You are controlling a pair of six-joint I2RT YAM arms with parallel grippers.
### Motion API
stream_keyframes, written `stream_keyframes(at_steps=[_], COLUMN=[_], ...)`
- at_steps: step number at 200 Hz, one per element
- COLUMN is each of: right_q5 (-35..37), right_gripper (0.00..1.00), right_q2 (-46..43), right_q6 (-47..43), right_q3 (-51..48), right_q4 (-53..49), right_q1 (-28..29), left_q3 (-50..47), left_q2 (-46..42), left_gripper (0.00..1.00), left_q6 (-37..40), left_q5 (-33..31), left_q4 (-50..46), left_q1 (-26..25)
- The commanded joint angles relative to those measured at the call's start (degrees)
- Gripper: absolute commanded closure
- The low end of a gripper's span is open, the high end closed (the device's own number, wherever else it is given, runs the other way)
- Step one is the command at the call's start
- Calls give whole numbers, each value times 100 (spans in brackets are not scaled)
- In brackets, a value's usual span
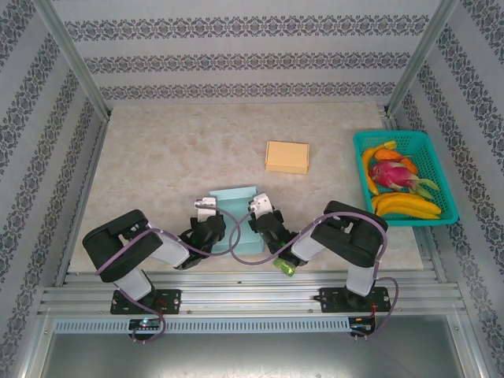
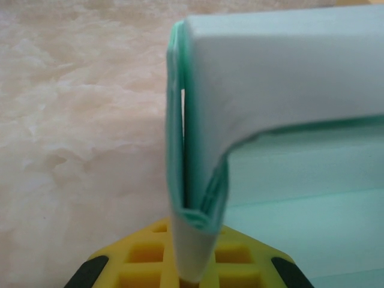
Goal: Fold the paper box
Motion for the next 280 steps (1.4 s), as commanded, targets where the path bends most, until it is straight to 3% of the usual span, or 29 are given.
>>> stream_keyframes(at_steps=[1,41,72,83,110,160,176,197,211,280], right_q5=[1523,1984,855,748,1262,1347,868,-803,-1229,-1548], right_gripper=[76,78,77,77,77,77,75,68,64,54], right_q2=[91,-162,-540,-635,-849,-1388,-1530,-1578,-1539,-1394], right_q6=[468,987,1347,1371,1402,1641,1468,1256,1148,973], right_q3=[138,32,-126,-116,164,-153,-302,-359,-280,-284], right_q4=[-41,-532,-775,-929,-2120,-2440,-2160,-1794,-1841,-1207], right_q1=[40,-55,-444,-502,-513,-787,-903,-1228,-1249,-1222], left_q3=[297,343,411,470,609,698,736,813,872,1042], left_q2=[-37,-247,-305,-275,-216,-337,-338,-307,-278,-95], left_gripper=[100,100,100,100,100,100,100,100,100,100], left_q6=[-997,-1621,-1632,-1702,-1895,-1996,-1996,-2011,-2028,-2031], left_q5=[-580,-993,-915,-966,-1138,-1221,-1194,-1144,-1105,-1045], left_q4=[-1707,-2311,-2417,-2530,-2859,-3157,-3205,-3288,-3364,-3489], left_q1=[-184,-260,-324,-369,-485,-541,-549,-559,-559,-594])
